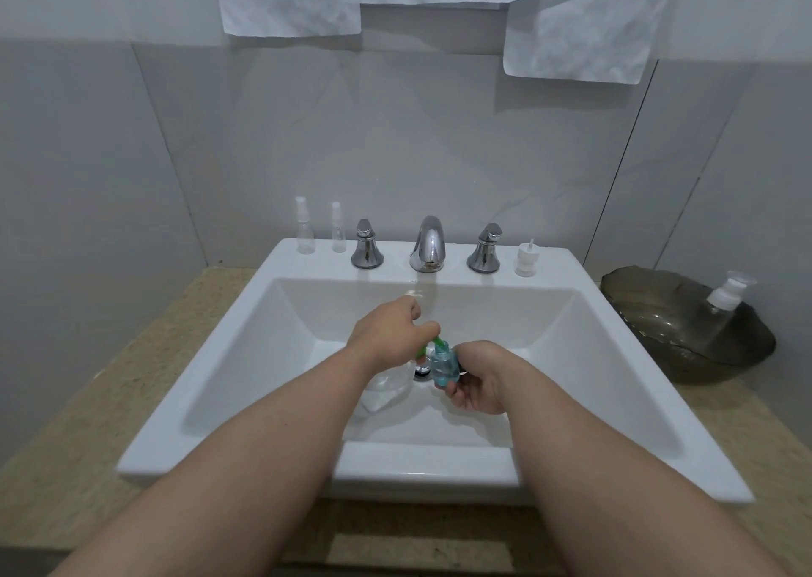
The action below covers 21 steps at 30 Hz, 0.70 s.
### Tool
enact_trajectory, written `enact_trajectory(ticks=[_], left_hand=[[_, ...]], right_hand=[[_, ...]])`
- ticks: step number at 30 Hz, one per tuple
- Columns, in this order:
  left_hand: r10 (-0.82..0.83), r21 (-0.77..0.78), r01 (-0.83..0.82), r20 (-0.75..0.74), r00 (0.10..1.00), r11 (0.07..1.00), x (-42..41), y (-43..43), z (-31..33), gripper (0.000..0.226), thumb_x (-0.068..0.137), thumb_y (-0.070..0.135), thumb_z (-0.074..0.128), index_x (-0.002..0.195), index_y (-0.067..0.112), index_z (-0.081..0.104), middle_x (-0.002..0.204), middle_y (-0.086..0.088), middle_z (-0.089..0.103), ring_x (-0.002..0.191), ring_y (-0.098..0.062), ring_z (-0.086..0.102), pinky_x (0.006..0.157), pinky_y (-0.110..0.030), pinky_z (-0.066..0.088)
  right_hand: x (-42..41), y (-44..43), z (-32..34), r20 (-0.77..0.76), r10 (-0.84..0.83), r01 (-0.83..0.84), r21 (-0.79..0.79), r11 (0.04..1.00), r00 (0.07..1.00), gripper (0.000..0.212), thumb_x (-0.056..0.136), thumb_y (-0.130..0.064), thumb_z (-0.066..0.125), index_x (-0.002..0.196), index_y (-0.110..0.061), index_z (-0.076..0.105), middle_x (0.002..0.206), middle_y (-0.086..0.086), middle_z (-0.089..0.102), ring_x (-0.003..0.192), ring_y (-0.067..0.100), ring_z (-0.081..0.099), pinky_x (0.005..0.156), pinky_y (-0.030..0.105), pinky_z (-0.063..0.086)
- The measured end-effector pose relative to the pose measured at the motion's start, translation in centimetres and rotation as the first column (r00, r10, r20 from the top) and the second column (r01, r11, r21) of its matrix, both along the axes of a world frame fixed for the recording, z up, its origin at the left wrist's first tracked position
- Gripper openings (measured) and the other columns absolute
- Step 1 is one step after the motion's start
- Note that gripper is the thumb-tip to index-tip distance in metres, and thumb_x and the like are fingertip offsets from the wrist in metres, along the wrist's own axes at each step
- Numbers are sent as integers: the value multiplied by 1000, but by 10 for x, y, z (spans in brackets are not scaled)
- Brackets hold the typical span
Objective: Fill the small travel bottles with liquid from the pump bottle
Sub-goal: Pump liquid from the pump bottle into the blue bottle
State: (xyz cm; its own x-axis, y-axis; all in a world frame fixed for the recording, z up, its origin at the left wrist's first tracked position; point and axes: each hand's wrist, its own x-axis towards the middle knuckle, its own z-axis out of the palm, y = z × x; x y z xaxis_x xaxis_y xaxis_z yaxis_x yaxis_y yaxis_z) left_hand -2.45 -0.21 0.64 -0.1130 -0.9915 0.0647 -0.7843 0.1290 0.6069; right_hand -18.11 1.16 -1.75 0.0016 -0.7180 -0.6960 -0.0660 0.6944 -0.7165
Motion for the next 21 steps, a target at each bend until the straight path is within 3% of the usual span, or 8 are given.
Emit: enact_trajectory(ticks=[8, 21], left_hand=[[-2, -1, 2, 15, 1000, 1000, 2, 5, 4, 49, 93, 67, 52, 77, 22, 42, 76, 6, 52, 69, -17, 48, 65, -37, 37], [3, 1, -3, 22, 1000, 1000, 1, 5, 4, 49, 92, 68, 52, 77, 22, 41, 75, 6, 51, 69, -18, 49, 66, -37, 37]], right_hand=[[0, 0, 1, 17, -32, 31, 5, 999, 999, 34, 96, -4, 33, 88, -9, 66, 68, 10, 63, 38, 13, 45, 40, 18, 37], [1, 2, 4, 34, -27, 27, 8, 1000, 999, 39, 97, -4, 30, 88, -9, 68, 74, 10, 63, 40, 11, 45, 41, 18, 35]])
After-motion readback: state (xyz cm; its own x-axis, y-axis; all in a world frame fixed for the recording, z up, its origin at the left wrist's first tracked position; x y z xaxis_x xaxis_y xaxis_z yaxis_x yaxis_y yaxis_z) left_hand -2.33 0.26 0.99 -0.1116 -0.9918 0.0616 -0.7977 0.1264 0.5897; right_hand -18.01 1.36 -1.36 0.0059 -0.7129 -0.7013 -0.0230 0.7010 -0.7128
